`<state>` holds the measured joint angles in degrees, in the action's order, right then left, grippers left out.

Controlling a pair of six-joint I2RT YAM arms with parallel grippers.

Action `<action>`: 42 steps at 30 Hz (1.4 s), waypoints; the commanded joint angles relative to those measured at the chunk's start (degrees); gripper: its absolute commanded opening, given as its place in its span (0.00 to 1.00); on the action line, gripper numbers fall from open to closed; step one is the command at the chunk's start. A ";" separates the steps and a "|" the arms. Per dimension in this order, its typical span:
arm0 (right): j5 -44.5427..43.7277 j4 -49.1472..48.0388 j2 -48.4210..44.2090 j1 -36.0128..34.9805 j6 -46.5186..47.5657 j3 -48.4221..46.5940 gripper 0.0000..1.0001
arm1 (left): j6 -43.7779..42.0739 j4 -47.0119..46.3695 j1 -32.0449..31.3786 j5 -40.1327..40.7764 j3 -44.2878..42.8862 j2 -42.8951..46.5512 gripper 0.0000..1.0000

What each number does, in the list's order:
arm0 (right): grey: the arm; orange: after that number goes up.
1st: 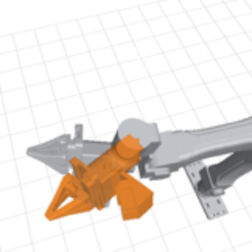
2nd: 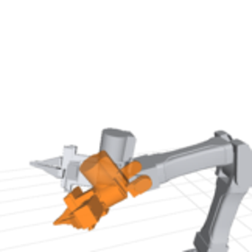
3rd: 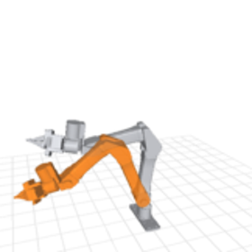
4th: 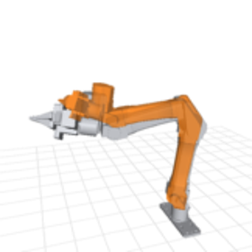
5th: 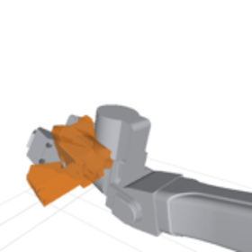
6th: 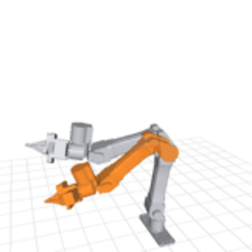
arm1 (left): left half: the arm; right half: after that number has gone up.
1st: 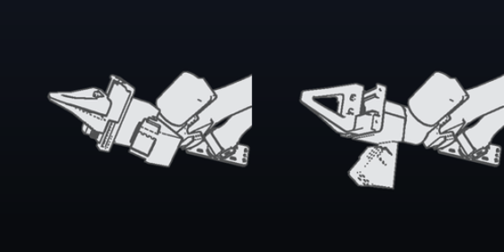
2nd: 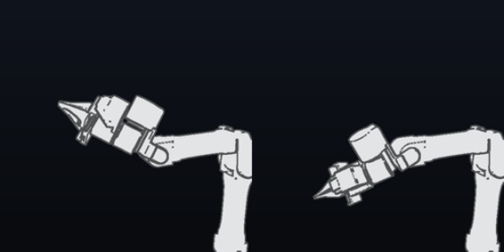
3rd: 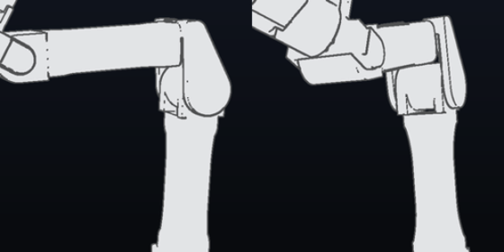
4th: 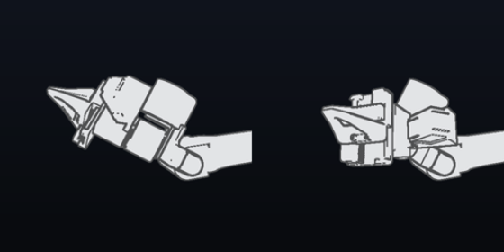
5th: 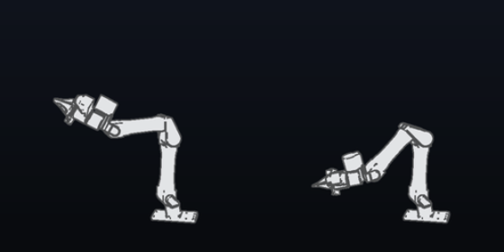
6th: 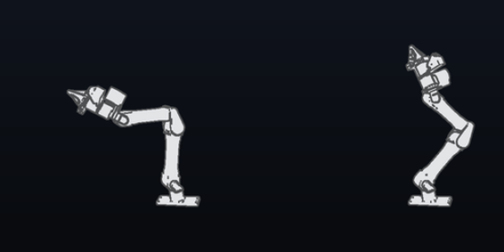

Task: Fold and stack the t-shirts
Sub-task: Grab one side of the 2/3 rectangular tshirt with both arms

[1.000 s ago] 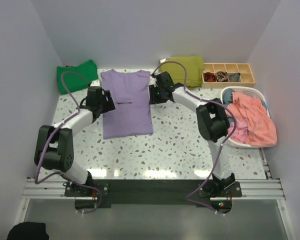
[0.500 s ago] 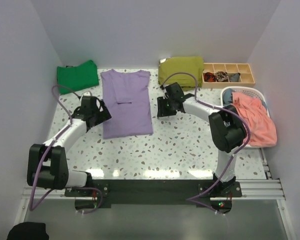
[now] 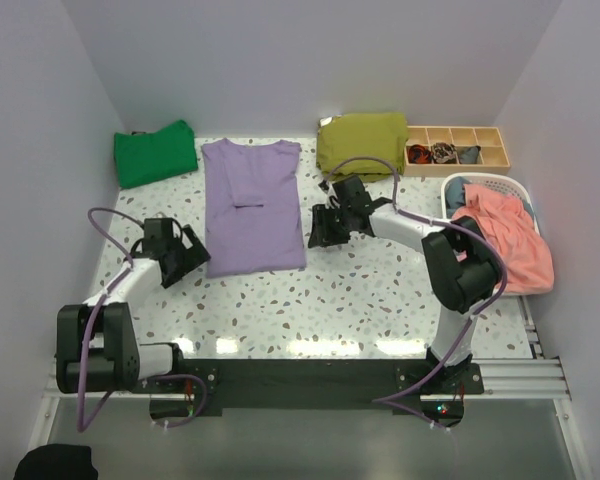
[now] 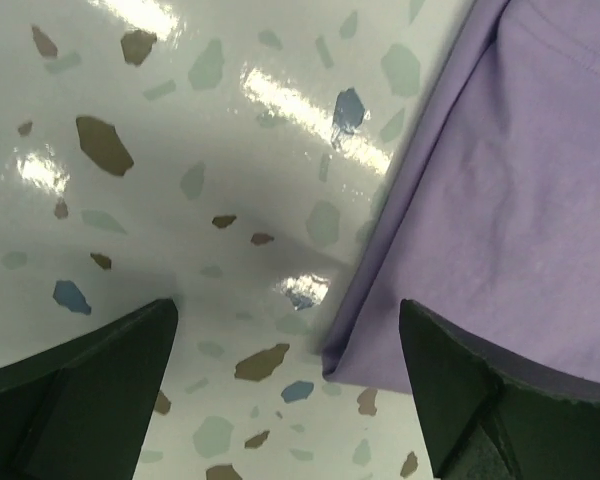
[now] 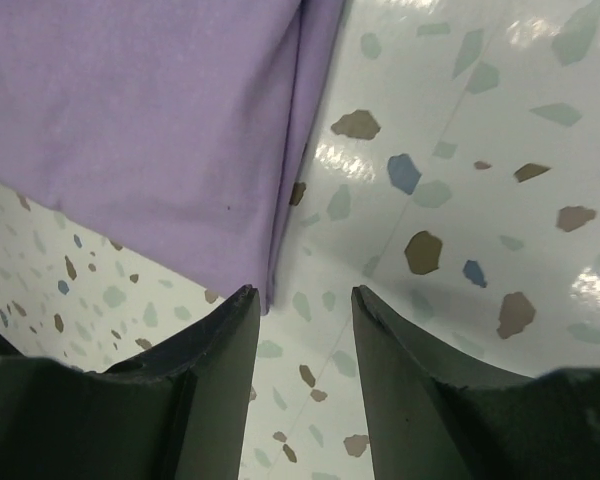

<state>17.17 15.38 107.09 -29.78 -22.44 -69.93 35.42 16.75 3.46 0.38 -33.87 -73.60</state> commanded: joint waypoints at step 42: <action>9.03 -14.76 4.72 -4.23 -11.85 7.43 0.00 | 3.87 -26.00 0.75 -21.65 16.02 2.49 0.00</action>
<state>27.07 -0.95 113.49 -33.74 -36.47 -63.68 39.90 -10.72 4.08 -20.36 -17.17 -72.20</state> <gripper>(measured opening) 0.030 0.027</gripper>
